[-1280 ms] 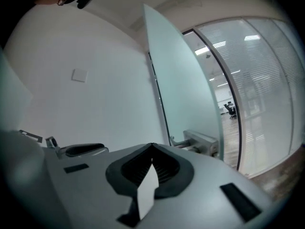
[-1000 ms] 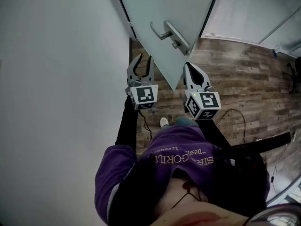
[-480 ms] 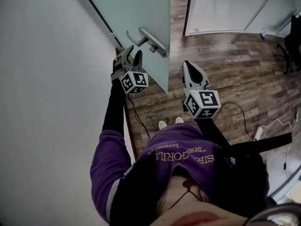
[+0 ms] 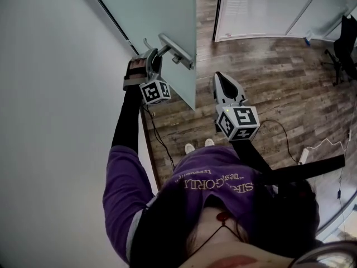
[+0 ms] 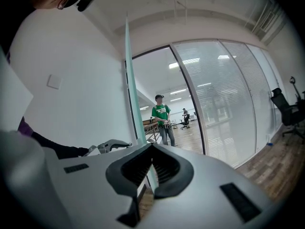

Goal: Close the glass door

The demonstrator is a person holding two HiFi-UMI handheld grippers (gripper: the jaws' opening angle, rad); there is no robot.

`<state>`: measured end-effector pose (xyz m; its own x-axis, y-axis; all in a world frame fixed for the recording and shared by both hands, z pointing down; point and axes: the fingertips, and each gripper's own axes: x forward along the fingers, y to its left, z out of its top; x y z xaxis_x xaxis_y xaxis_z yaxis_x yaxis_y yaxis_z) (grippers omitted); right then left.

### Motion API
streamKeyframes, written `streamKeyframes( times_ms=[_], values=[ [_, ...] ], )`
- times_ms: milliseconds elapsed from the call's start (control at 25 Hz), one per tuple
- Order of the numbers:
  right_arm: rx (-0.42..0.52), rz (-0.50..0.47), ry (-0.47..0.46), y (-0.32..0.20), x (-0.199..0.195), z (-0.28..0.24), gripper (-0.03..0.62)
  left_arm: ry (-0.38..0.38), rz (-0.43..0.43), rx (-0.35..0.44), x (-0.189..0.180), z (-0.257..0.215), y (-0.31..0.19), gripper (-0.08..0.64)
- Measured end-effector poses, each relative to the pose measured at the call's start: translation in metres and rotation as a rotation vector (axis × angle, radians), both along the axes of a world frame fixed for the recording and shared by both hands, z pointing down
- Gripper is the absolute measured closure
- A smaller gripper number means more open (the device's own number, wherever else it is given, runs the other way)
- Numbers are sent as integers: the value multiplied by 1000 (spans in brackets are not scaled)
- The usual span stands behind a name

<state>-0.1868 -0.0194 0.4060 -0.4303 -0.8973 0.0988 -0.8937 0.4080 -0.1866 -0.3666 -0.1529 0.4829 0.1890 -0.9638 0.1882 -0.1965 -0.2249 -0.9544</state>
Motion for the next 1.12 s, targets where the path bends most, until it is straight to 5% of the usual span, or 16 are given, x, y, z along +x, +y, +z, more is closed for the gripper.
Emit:
streamKeyframes(
  times_ms=[80,320,520,1120],
  values=[
    [-3,-6,1,0,-3,3,606,-55,1,5,1,3,-5,423],
    [2,1,7,1,-1,2,606,-22,-10,-75,3,5,-9,423],
    [4,15,5,-5,1,2,606,-70,-29,-148,1,12,-17,425],
    [-17,66,-6,-14,30,-7,606,-92,-74,-208,27,8,-45,425]
  ],
)
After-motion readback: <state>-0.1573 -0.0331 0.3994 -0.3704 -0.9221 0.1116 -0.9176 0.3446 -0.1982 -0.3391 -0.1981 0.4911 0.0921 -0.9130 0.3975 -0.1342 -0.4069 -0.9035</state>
